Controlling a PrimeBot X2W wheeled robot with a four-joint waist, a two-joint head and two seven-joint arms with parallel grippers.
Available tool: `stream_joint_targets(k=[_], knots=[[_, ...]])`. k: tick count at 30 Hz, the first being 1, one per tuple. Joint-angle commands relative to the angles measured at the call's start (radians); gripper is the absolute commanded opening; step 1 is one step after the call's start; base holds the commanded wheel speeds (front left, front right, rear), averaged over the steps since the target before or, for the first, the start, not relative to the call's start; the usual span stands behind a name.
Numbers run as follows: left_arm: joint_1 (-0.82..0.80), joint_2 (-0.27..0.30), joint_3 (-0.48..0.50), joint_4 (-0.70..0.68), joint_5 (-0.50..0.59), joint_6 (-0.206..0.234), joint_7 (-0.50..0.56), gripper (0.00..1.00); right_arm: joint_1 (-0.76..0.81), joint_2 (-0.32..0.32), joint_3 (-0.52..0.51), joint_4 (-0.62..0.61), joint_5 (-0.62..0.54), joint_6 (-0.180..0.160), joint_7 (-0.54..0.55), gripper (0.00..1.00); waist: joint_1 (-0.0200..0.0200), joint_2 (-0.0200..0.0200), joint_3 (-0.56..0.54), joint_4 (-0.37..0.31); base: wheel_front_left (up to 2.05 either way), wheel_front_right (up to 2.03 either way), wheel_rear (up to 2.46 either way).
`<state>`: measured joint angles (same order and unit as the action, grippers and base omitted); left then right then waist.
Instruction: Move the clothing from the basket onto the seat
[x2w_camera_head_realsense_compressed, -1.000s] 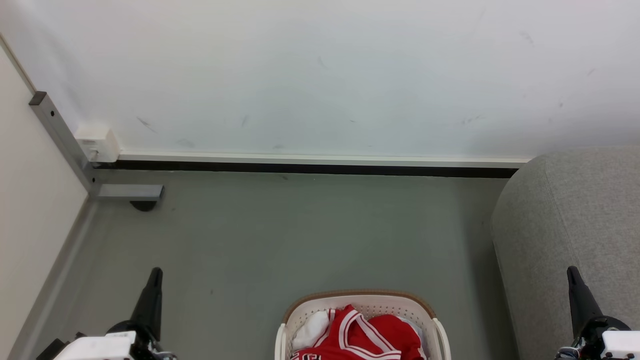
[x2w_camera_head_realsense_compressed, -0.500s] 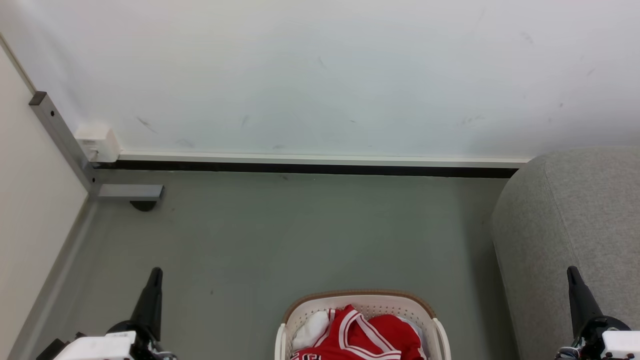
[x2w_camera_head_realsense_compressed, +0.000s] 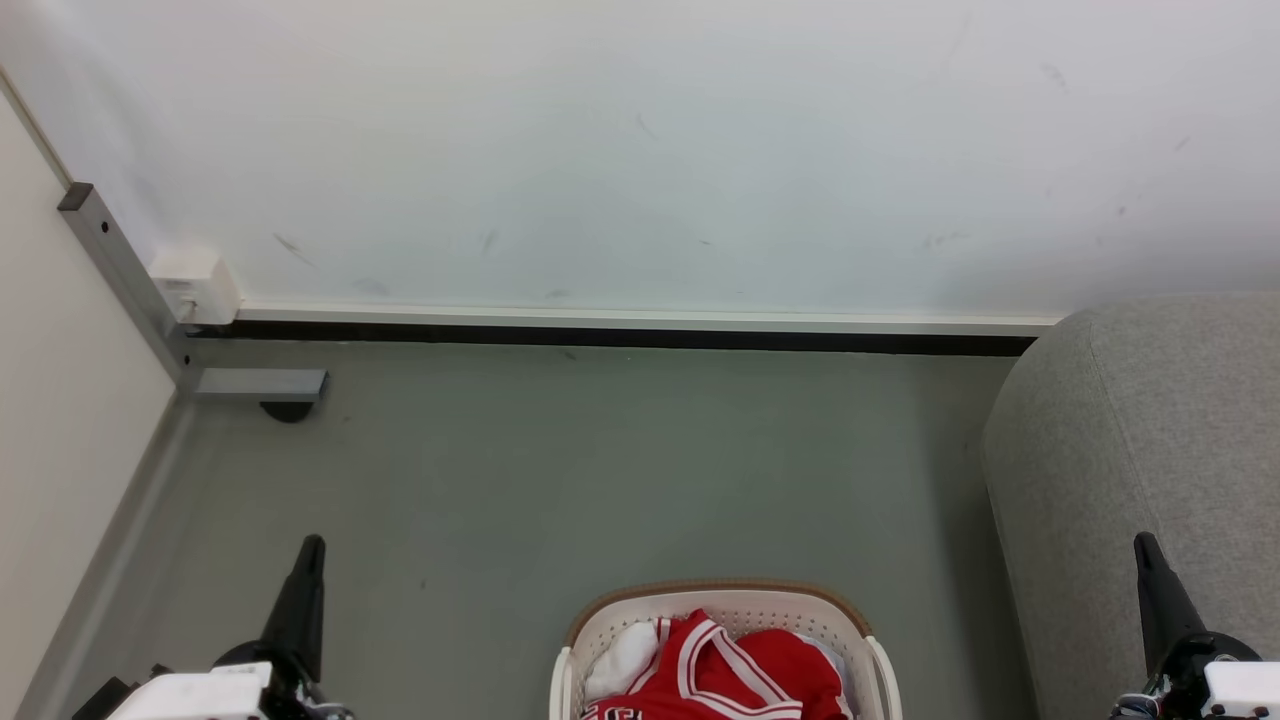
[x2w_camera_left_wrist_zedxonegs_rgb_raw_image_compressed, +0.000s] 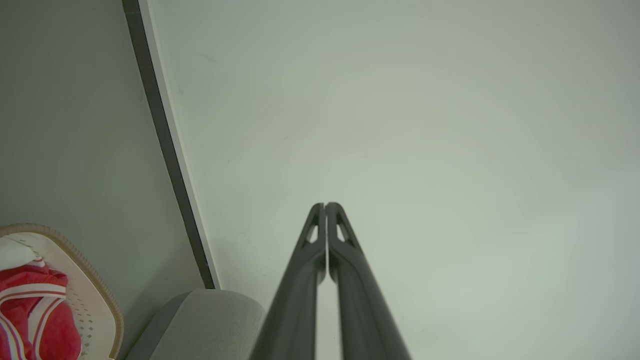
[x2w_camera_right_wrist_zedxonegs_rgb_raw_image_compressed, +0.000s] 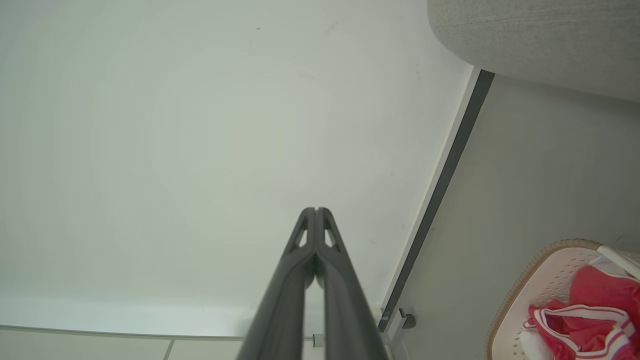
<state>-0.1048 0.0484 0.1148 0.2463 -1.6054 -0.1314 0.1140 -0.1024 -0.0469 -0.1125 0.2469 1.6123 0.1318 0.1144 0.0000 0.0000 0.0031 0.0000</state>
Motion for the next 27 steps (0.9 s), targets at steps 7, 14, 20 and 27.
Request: stream_joint_targets(k=[7,14,20,27], knots=[[-0.009,0.002,0.001,-0.003,-0.014,-0.001,0.003,0.0,-0.013,-0.007,-0.003,-0.006,0.001,-0.002,0.002,0.0,0.0,0.0,0.0,0.0,0.0,0.0,0.0],[-0.009,0.002,0.001,-0.003,-0.014,-0.001,0.003,0.0,-0.013,-0.007,-0.003,-0.006,0.001,-0.002,0.002,0.0,0.0,0.0,0.0,0.0,0.0,0.0,0.0],[-0.009,0.002,0.001,-0.003,-0.014,-0.001,0.003,0.0,-0.013,-0.007,-0.003,-0.006,0.001,-0.002,0.002,0.0,0.0,0.0,0.0,0.0,0.0,0.0,0.0],[-0.009,0.002,0.001,-0.003,-0.014,-0.001,0.003,0.0,-0.013,-0.007,-0.003,-0.006,0.001,-0.002,0.002,0.0,0.0,0.0,0.0,0.0,0.0,0.0,0.0]])
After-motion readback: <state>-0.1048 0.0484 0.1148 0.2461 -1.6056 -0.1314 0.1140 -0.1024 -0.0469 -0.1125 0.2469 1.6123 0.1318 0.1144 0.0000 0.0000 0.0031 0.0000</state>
